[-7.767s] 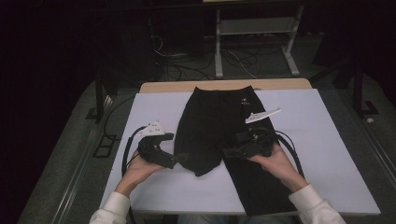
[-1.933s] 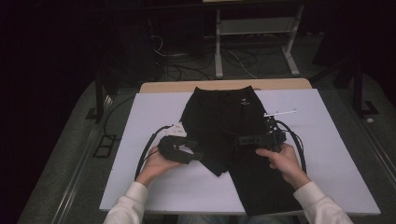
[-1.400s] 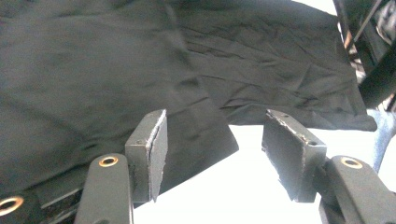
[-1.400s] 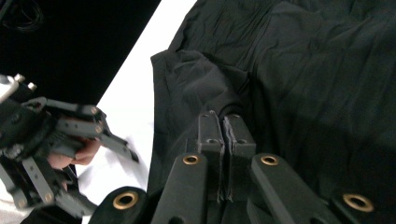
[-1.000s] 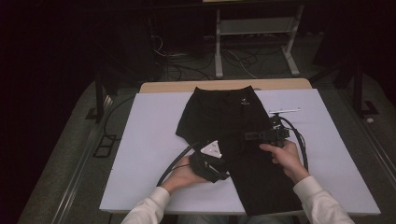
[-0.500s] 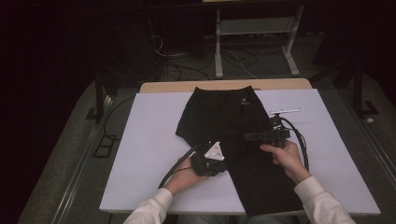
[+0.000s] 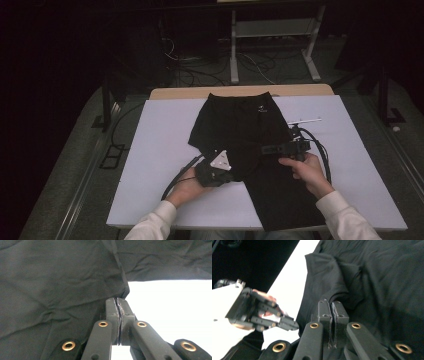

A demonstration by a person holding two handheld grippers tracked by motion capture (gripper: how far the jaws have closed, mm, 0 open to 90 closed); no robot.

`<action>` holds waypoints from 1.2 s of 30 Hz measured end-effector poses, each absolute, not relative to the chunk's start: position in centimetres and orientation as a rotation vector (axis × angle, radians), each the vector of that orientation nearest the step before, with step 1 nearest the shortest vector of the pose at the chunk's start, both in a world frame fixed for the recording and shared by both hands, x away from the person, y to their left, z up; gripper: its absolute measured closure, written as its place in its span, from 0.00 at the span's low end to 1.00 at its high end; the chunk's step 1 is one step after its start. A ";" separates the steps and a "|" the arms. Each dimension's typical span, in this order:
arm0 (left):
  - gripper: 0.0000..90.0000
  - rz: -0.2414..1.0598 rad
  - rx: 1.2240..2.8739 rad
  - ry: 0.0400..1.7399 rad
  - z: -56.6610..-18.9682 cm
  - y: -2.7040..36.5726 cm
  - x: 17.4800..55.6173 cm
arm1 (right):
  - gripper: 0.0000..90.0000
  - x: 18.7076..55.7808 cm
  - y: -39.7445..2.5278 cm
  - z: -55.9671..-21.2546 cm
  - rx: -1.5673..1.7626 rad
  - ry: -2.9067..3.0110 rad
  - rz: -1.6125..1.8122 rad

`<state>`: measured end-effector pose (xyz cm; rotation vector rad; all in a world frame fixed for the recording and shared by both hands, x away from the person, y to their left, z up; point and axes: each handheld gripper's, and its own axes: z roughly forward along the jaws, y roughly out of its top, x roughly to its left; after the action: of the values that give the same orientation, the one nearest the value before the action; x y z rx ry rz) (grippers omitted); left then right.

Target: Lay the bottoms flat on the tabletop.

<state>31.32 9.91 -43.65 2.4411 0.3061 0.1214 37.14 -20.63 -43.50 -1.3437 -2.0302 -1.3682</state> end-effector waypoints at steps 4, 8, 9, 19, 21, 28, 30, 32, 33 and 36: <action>0.98 0.110 2.436 0.313 -42.6 11.7 31.0 | 0.96 36.1 -19.7 -43.1 -1.304 -2.029 -1.358; 0.98 0.113 2.429 0.297 -41.6 13.7 30.2 | 0.96 34.6 -18.6 -42.8 -1.254 -2.045 -1.332; 0.98 0.117 2.429 0.295 -41.3 14.3 29.9 | 0.96 34.1 -18.3 -42.8 -1.241 -2.049 -1.321; 0.98 0.128 2.421 0.341 -40.1 20.7 26.9 | 0.96 30.4 -14.5 -43.4 -1.101 -2.094 -1.209; 0.98 0.134 2.417 0.357 -40.1 21.7 26.5 | 0.95 29.7 -13.4 -43.7 -1.073 -2.106 -1.181; 0.98 0.145 2.450 0.334 -39.9 23.9 24.8 | 0.95 28.1 -10.3 -44.8 -0.987 -2.135 -1.091; 0.98 0.139 2.469 0.331 -40.0 24.4 24.5 | 0.95 27.7 -9.7 -45.1 -0.965 -2.144 -1.071; 0.98 0.133 2.478 0.335 -40.3 24.9 24.2 | 0.95 27.3 -9.0 -45.4 -0.943 -2.154 -1.049; 0.98 0.126 2.484 0.335 -40.5 25.1 24.2 | 0.95 27.2 -8.7 -45.6 -0.934 -2.163 -1.036; 0.98 0.104 2.500 0.330 -41.0 25.4 24.0 | 0.95 26.7 -7.8 -46.0 -0.907 -2.175 -1.003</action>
<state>24.01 25.41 -40.96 2.5000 0.3300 0.1039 26.74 -7.80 -46.04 -0.9067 -2.1753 -1.0027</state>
